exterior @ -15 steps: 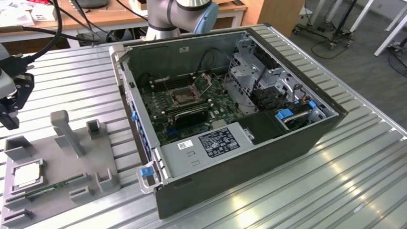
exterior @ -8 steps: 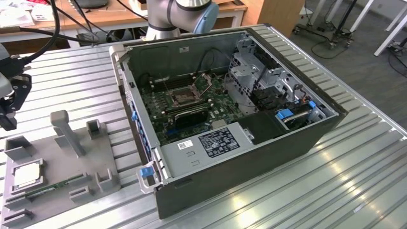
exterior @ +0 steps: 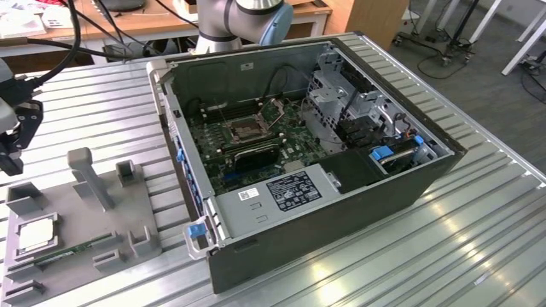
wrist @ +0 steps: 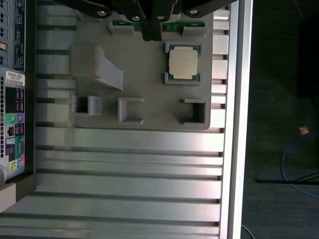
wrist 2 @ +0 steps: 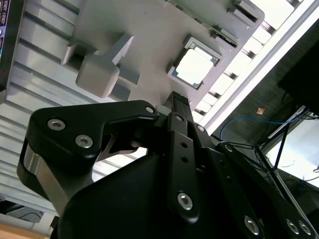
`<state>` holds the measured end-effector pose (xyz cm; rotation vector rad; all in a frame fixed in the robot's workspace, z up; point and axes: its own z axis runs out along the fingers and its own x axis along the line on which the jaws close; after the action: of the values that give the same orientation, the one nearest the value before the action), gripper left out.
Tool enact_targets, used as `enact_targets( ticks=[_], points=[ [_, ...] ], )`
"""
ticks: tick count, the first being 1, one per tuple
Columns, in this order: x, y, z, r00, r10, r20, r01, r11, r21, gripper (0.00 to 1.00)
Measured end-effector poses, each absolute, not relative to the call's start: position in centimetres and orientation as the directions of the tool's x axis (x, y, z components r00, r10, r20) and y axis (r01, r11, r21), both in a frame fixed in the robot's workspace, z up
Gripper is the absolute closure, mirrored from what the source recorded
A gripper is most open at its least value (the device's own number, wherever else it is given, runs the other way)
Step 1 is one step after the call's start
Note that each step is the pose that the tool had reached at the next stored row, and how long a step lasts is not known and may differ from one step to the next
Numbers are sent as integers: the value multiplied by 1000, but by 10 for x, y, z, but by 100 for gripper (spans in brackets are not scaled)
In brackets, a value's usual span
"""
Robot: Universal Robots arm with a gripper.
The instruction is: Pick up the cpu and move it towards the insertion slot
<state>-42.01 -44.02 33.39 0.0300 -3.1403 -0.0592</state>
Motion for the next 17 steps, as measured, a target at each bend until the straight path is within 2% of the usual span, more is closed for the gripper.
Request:
enact_targets(
  ticks=[17],
  points=[
    [-420, -440, 322, -1000, -19, 0, -19, 999, 33, 89]
  ],
)
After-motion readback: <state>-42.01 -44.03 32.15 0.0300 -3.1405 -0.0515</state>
